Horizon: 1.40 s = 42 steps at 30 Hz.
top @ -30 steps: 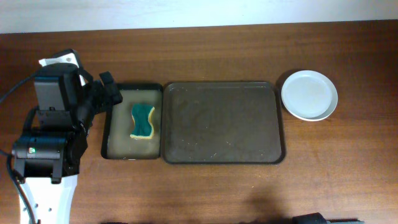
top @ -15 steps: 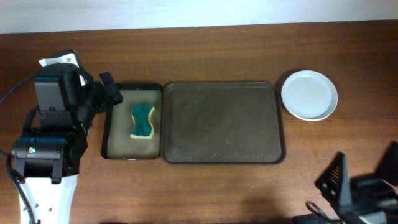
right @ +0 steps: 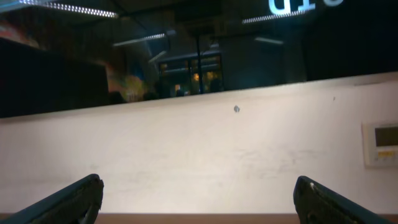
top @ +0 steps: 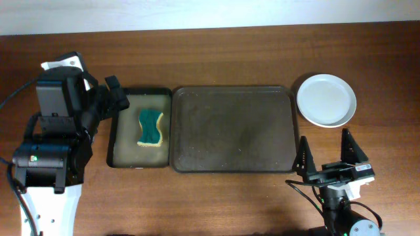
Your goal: Clean dirty plates on tray and stack at the side
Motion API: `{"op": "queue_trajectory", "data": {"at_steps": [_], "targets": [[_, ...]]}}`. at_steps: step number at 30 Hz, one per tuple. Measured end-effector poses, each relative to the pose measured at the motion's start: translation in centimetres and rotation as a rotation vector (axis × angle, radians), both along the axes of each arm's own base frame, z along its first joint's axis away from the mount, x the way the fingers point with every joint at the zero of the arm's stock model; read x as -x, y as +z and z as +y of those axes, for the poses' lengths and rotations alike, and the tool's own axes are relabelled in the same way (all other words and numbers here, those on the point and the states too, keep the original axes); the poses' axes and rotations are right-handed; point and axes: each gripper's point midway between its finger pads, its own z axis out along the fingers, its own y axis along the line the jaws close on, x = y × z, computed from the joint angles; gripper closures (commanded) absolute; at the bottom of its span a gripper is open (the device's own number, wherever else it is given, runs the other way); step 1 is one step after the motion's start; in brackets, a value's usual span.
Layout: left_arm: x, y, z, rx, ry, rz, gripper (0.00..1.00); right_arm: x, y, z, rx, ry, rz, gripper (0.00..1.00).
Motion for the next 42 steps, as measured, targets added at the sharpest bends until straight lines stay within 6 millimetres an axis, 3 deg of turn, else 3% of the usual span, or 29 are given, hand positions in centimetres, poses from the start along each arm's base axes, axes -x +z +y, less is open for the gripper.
{"op": "queue_trajectory", "data": {"at_steps": [6,10,12,15,27,33,42], "targets": [[0.0,0.0,0.0,0.000,0.000,0.000,0.01,-0.9,-2.6,0.1,0.007,0.001,0.051,0.02],[0.0,0.0,0.0,0.000,0.000,0.000,0.01,-2.0,-6.2,0.3,0.026,0.001,0.180,0.02],[0.0,0.0,0.0,0.000,0.000,0.000,0.01,-2.3,-8.4,0.3,0.039,0.000,0.275,0.02],[0.0,0.0,0.0,0.000,0.000,-0.001,0.01,-2.5,-13.8,0.4,0.070,0.001,0.487,0.02],[0.0,0.0,0.0,0.000,0.000,0.000,0.01,-2.5,-13.9,0.4,0.075,0.000,0.488,0.02],[0.0,0.0,0.0,0.000,0.000,0.000,0.01,-2.2,-13.6,2.0,0.309,0.056,0.431,0.02],[0.0,0.0,0.0,0.000,0.000,0.000,0.01,-2.1,-13.5,2.6,0.362,0.080,0.412,0.02]]}}
